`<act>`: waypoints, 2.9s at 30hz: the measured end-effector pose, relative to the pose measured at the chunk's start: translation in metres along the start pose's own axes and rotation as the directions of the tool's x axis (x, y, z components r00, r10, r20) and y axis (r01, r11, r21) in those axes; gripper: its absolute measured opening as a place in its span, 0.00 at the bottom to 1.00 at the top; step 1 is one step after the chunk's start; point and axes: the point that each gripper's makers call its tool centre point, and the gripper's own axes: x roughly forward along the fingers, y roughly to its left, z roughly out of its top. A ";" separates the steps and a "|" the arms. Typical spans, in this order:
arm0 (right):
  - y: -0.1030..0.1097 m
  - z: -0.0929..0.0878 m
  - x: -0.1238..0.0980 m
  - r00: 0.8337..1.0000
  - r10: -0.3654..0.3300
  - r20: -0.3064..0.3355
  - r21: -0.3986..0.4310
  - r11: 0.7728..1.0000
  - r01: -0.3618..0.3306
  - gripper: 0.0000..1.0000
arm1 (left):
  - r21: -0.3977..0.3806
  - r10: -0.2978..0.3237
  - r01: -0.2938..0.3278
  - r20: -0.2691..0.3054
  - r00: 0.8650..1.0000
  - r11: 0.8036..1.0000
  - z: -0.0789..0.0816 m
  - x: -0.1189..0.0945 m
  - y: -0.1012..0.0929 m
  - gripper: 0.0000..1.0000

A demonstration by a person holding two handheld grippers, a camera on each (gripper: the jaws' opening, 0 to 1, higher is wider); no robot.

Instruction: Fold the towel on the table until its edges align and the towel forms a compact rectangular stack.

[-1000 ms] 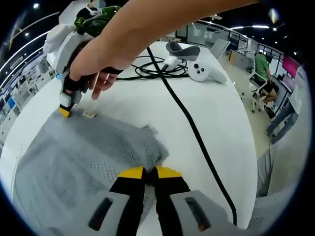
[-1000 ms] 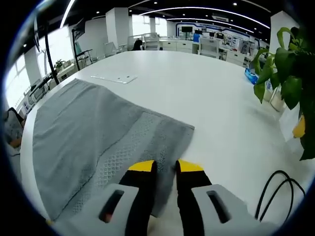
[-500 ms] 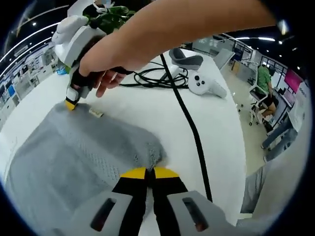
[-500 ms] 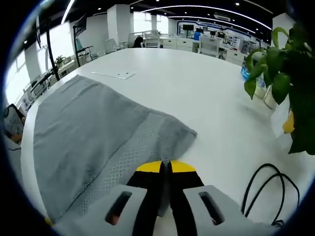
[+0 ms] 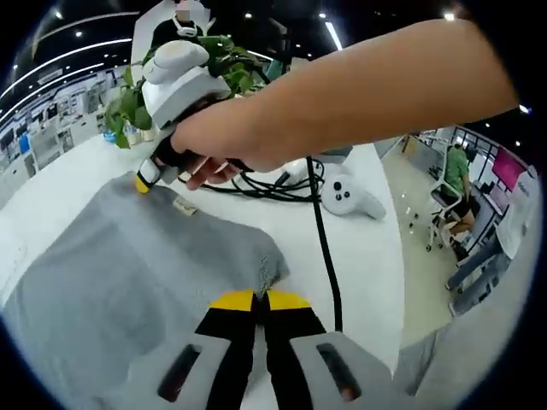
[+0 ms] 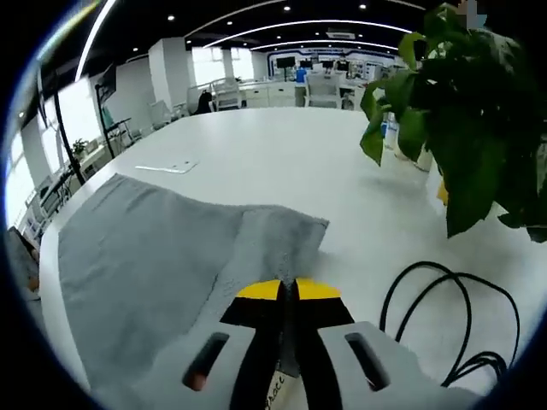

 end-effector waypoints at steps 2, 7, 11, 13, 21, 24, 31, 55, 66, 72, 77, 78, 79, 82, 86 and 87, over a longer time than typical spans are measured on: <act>0.001 0.007 -0.004 1.000 -0.004 0.009 -0.009 1.000 0.004 0.02 | -0.014 0.000 0.000 0.031 1.000 1.000 0.009 -0.006 0.001 0.02; -0.003 0.022 -0.021 0.999 -0.026 0.021 0.001 1.000 0.026 0.02 | -0.022 -0.010 0.012 0.085 0.996 1.000 0.029 -0.017 0.000 0.02; -0.006 0.030 -0.037 0.998 -0.039 0.040 -0.011 0.999 0.040 0.02 | -0.068 -0.025 0.034 0.128 0.991 0.997 0.042 -0.023 -0.003 0.02; -0.010 0.034 -0.040 0.998 -0.041 0.054 0.004 0.999 0.041 0.02 | -0.068 -0.025 0.035 0.147 0.989 0.997 0.049 -0.026 -0.004 0.02; -0.009 0.056 -0.055 0.995 -0.054 0.089 0.030 0.998 0.052 0.02 | -0.072 0.000 0.015 0.212 0.977 0.997 0.070 -0.052 0.001 0.02; -0.001 0.067 -0.064 0.993 -0.054 0.103 0.025 0.998 0.051 0.02 | -0.061 0.008 0.006 0.226 0.974 0.998 0.076 -0.064 0.004 0.02; 0.024 0.092 -0.081 0.991 -0.053 0.121 0.013 0.999 0.051 0.02 | -0.034 0.043 -0.035 0.278 0.960 0.999 0.094 -0.101 0.020 0.02; 0.112 0.177 -0.090 0.989 -0.064 0.130 -0.072 0.995 0.074 0.02 | -0.019 0.153 -0.158 0.399 0.904 0.987 0.087 -0.225 0.081 0.03; 0.168 0.208 -0.079 0.989 -0.035 0.144 -0.105 0.993 0.050 0.02 | -0.087 0.217 -0.199 0.432 0.875 0.976 0.063 -0.267 0.113 0.03; 0.199 0.222 -0.062 0.989 -0.002 0.148 -0.121 0.992 0.020 0.02 | -0.130 0.258 -0.223 0.442 0.859 0.966 0.047 -0.286 0.133 0.03; 0.225 0.230 -0.051 0.988 0.026 0.151 -0.122 0.993 -0.008 0.02 | -0.169 0.295 -0.244 0.443 0.847 0.955 0.030 -0.306 0.143 0.03; 0.229 0.229 -0.051 0.988 0.029 0.150 -0.119 0.993 -0.011 0.02 | -0.181 0.303 -0.247 0.440 0.845 0.952 0.026 -0.310 0.146 0.03; 0.232 0.230 -0.049 0.988 0.031 0.148 -0.117 0.993 -0.014 0.02 | -0.185 0.309 -0.252 0.439 0.843 0.950 0.024 -0.312 0.148 0.03; 0.244 0.230 -0.043 0.990 0.043 0.138 -0.128 0.991 -0.025 0.02 | -0.203 0.331 -0.267 0.433 0.838 0.942 0.014 -0.320 0.157 0.03; 0.267 0.234 -0.036 0.988 0.075 0.137 -0.137 0.989 -0.056 0.02 | -0.222 0.357 -0.287 0.428 0.830 0.932 0.002 -0.332 0.164 0.03; 0.272 0.236 -0.034 0.987 0.083 0.138 -0.138 0.988 -0.064 0.02 | -0.226 0.362 -0.290 0.428 0.828 0.930 0.001 -0.334 0.165 0.03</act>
